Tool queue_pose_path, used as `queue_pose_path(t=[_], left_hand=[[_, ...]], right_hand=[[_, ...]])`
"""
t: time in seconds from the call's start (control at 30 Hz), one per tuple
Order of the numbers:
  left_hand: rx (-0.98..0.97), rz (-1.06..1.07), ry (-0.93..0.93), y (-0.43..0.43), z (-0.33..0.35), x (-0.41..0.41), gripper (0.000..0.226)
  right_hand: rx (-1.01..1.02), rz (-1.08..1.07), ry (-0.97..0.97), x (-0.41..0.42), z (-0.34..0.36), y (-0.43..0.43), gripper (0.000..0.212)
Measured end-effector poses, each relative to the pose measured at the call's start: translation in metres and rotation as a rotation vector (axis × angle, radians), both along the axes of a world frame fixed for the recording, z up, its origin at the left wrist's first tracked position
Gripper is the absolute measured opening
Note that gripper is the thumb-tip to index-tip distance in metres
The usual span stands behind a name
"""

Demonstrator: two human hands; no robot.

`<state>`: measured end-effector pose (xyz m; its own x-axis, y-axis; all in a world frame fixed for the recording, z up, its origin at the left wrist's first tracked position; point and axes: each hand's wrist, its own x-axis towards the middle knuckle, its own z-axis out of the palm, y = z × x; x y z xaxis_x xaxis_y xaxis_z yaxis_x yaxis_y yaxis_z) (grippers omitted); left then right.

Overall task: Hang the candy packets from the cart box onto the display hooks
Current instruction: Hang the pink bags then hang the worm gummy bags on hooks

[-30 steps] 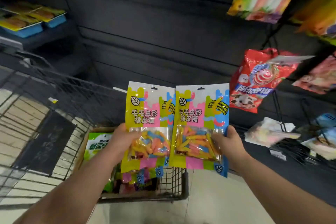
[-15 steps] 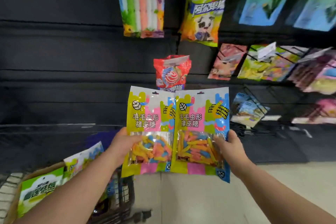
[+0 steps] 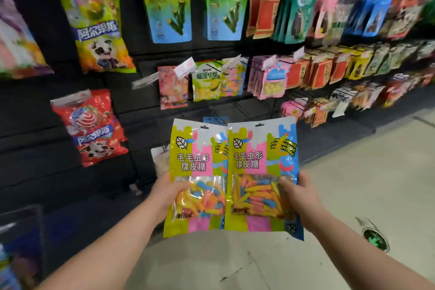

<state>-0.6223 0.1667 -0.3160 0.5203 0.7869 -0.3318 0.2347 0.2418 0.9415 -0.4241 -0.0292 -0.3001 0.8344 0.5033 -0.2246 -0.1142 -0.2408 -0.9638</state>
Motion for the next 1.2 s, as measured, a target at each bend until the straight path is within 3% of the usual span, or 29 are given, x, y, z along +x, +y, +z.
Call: queue_pose_path(t=[0.27,0.57,0.77,1.03,1.2], left_hand=[[0.052,-0.141,-0.002,-0.047,0.021,0.079,0.023],[0.055,-0.283,-0.004,-0.053,0.024,0.158,0.023],[0.047,-0.37,-0.034,-0.035,0.019,0.217,0.02],[0.019,-0.35,-0.061,0.019,0.014,0.288,0.029],[0.008,-0.314,-0.055,0.044,0.013,0.313,0.022]], right_hand=[[0.094,-0.123,-0.005,0.05,0.017,-0.079,0.023],[0.117,-0.235,-0.044,0.101,0.024,-0.105,0.019],[0.062,-0.285,-0.046,0.154,0.024,-0.09,0.017],[0.031,-0.269,-0.056,0.235,0.02,-0.04,0.017],[0.02,-0.262,-0.048,0.269,0.01,-0.01,0.014]])
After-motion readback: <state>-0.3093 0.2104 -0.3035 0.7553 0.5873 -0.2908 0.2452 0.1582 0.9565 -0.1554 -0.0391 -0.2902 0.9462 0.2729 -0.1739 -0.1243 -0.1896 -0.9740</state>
